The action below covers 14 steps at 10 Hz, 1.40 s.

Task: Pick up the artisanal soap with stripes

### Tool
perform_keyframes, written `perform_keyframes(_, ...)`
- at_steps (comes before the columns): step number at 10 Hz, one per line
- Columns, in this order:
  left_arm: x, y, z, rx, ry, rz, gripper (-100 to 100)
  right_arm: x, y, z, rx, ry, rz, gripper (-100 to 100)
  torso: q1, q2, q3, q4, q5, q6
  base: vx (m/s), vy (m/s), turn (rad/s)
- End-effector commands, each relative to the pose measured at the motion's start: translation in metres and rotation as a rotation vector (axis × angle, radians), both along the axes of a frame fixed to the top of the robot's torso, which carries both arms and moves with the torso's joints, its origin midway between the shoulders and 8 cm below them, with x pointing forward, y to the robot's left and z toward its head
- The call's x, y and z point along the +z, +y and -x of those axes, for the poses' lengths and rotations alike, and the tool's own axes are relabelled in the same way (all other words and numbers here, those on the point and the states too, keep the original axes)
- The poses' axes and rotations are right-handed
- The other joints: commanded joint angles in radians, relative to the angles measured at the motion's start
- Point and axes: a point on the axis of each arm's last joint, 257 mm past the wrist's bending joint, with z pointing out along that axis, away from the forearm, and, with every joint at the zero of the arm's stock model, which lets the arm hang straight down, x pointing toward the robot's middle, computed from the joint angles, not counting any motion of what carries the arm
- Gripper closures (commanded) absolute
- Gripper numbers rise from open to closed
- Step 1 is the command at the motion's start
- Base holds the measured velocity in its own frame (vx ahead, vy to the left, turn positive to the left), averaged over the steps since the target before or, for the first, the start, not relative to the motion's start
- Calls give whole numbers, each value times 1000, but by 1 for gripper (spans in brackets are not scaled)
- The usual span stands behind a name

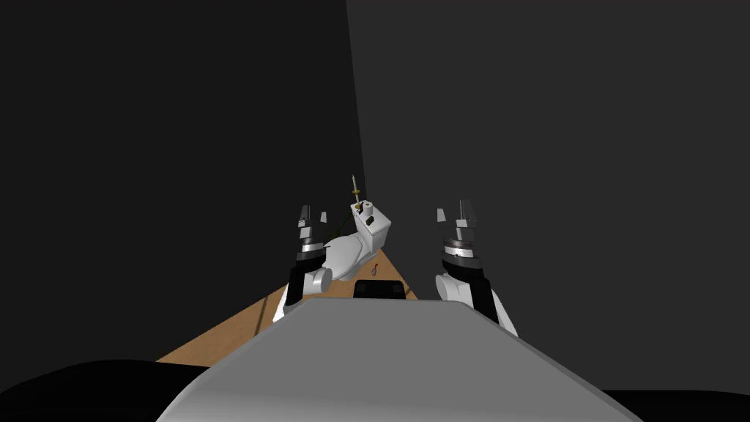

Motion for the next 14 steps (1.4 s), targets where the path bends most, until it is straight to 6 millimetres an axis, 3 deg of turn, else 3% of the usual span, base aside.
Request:
perform_keyframes(1,1,-9,-1,-22,-4,-35,-100,0,0,0,0,0,0,0,0,0,0,0,0,0,-3,-7,-59)
perform_keyframes(4,5,-43,0,-94,-24,-139,-100,0,0,0,0,0,0,0,-1,0,0,0,0,0,-8,-17,-94)
perform_keyframes(5,4,-44,0,-98,-23,-148,-100,0,0,0,0,0,0,0,-1,1,0,0,0,0,-9,-12,-51)
perform_keyframes(7,5,-76,3,-164,-48,-242,-100,0,0,0,0,0,0,0,-1,1,0,0,0,0,-9,-13,-140)
perform_keyframes(8,4,-77,4,-171,-46,-257,-100,0,0,0,0,0,0,0,-1,1,0,0,0,0,-9,-6,-62)
perform_keyframes(9,3,-96,7,-208,-63,-310,-100,0,0,0,0,0,0,0,0,1,0,0,0,0,-10,-10,-130)
perform_keyframes(10,2,-97,8,-213,-61,-320,-100,0,0,0,0,0,0,0,-1,1,0,0,0,0,-9,-4,-67)
perform_keyframes(11,0,-116,13,-252,-81,-376,-100,0,0,0,0,0,0,0,0,1,0,0,0,0,-11,-7,-148)
perform_keyframes(12,-2,-117,14,-258,-78,-389,-100,0,0,0,0,0,0,0,0,1,1,0,0,0,-11,-2,-83)
perform_keyframes(13,-5,-137,21,-300,-100,-450,-100,0,0,0,0,0,0,0,0,1,1,0,0,0,-13,-1,-163)
perform_keyframes(14,-7,-138,21,-307,-98,-462,-100,0,0,0,0,0,0,0,0,1,1,0,0,0,-13,2,-85)
